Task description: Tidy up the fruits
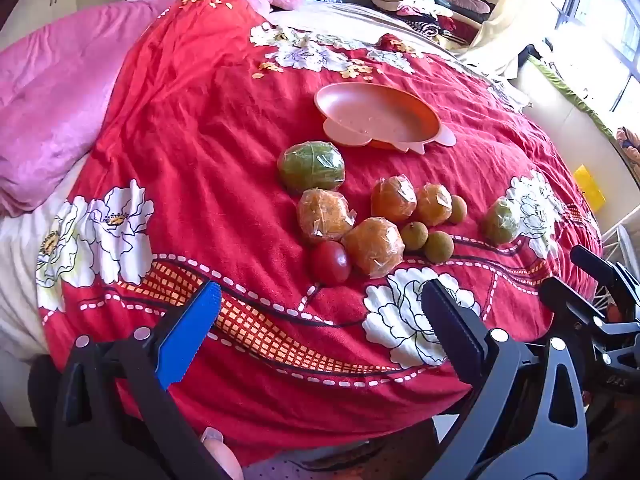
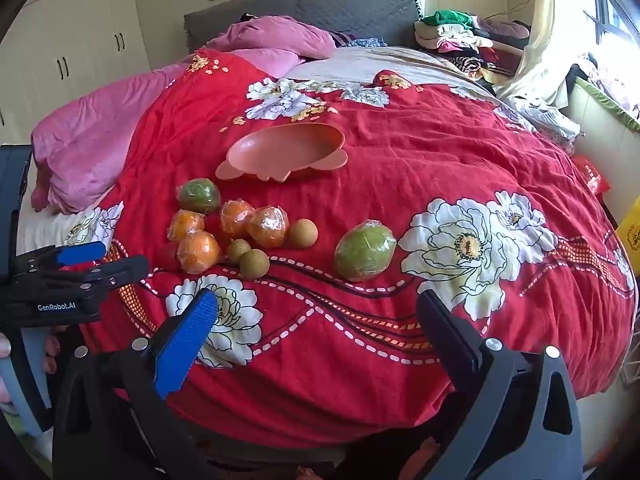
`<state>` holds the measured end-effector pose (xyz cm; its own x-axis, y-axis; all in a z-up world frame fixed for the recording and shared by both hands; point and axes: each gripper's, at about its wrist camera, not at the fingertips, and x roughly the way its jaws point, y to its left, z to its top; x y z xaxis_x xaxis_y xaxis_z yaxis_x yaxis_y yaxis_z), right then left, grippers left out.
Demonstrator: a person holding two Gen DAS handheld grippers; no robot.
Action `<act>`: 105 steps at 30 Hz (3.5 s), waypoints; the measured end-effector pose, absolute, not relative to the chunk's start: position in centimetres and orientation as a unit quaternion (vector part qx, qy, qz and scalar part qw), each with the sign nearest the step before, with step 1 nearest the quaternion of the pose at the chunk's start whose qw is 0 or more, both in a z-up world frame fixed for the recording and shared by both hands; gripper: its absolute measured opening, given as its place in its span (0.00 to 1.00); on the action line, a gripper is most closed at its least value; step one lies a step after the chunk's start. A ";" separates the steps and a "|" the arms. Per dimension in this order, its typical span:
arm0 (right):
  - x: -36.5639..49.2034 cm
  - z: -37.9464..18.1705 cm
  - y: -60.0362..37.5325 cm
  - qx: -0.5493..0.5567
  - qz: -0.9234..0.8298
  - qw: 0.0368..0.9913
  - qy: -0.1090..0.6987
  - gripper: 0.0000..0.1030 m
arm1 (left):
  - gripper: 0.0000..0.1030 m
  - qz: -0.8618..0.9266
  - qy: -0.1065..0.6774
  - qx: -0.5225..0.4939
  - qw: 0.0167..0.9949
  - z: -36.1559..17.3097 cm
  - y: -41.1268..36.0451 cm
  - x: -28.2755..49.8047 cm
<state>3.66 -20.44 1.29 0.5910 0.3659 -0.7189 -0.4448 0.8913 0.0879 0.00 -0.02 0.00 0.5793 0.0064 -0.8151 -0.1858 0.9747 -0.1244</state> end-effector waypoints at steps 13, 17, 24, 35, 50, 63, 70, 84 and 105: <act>3.7 2.1 -20.6 -0.054 0.231 0.888 0.393 0.96 | 0.92 0.054 0.446 -0.103 0.887 0.7 0.0 -0.2; 3.6 1.9 -20.4 -0.055 0.229 0.889 0.393 0.96 | 0.92 0.054 0.447 -0.101 0.887 0.6 0.0 -0.2; 3.7 1.6 -20.2 -0.055 0.228 0.889 0.394 0.96 | 0.92 0.056 0.446 -0.099 0.888 0.5 -0.2 -0.3; 3.6 1.4 -20.2 -0.056 0.226 0.890 0.393 0.96 | 0.92 0.055 0.444 -0.100 0.889 0.6 0.0 -0.3; 3.7 1.3 -20.4 -0.057 0.227 0.889 0.395 0.96 | 0.92 0.053 0.443 -0.099 0.889 0.9 0.0 -0.4; 3.6 1.3 -20.4 -0.059 0.228 0.888 0.394 0.96 | 0.92 0.053 0.443 -0.099 0.890 0.9 0.0 -0.4; 3.6 1.1 -20.3 -0.061 0.229 0.888 0.395 0.96 | 0.92 0.054 0.443 -0.099 0.889 0.9 0.1 -0.4; 3.7 0.8 -19.5 -0.068 0.232 0.885 0.398 0.96 | 0.92 0.052 0.443 -0.102 0.889 0.9 0.4 -0.4; 5.7 -1.1 -16.4 -0.094 0.266 0.861 0.423 0.96 | 0.91 0.060 0.461 -0.126 0.876 -0.8 3.5 1.1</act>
